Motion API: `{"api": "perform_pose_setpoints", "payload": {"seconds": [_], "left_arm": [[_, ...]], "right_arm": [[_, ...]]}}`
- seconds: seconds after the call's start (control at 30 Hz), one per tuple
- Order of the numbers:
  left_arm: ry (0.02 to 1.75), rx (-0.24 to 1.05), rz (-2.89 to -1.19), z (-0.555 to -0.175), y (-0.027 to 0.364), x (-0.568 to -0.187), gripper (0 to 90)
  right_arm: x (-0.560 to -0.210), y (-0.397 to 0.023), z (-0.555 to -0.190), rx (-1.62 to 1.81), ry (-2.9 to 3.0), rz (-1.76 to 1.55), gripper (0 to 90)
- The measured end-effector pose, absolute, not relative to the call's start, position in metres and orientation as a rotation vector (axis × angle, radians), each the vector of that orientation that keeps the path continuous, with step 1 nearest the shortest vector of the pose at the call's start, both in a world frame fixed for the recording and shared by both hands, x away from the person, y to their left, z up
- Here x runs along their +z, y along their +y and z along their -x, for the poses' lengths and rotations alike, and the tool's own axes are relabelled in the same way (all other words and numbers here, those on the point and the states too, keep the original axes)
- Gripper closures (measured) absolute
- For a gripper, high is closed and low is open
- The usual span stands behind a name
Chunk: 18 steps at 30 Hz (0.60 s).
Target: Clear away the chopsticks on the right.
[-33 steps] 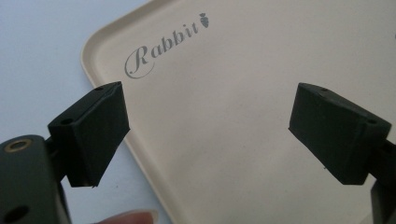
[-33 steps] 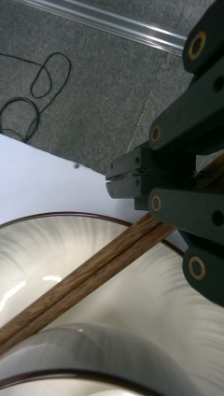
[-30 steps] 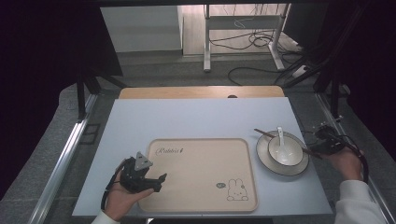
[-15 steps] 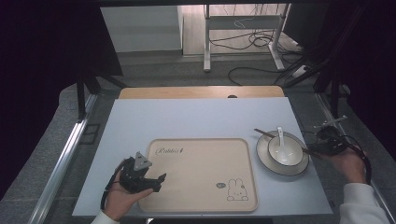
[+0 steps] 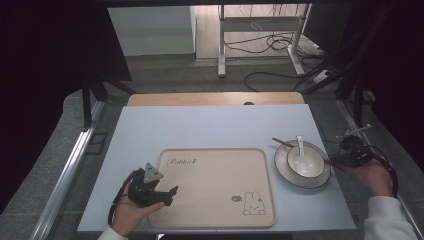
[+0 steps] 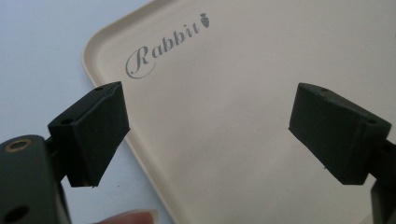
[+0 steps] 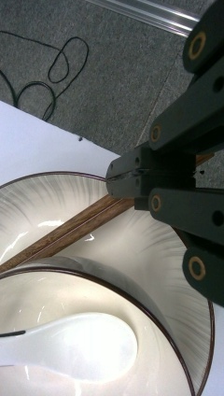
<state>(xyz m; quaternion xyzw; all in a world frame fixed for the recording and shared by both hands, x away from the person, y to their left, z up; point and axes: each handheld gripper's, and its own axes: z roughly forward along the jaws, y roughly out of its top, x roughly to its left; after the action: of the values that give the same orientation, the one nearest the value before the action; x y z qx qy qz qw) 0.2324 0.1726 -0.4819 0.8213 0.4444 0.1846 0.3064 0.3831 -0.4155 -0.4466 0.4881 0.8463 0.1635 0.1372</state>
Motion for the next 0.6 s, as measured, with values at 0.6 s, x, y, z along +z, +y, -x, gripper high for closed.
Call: {"api": "perform_pose_setpoints", "payload": {"seconds": [0.6], "left_arm": [[1.170,0.492,-2.175,-0.2320,0.1728,-0.4816,12.4]], "right_arm": [[-0.4464,-0.4152,-0.3825,0.474,2.473,-1.417,88.8]]}}
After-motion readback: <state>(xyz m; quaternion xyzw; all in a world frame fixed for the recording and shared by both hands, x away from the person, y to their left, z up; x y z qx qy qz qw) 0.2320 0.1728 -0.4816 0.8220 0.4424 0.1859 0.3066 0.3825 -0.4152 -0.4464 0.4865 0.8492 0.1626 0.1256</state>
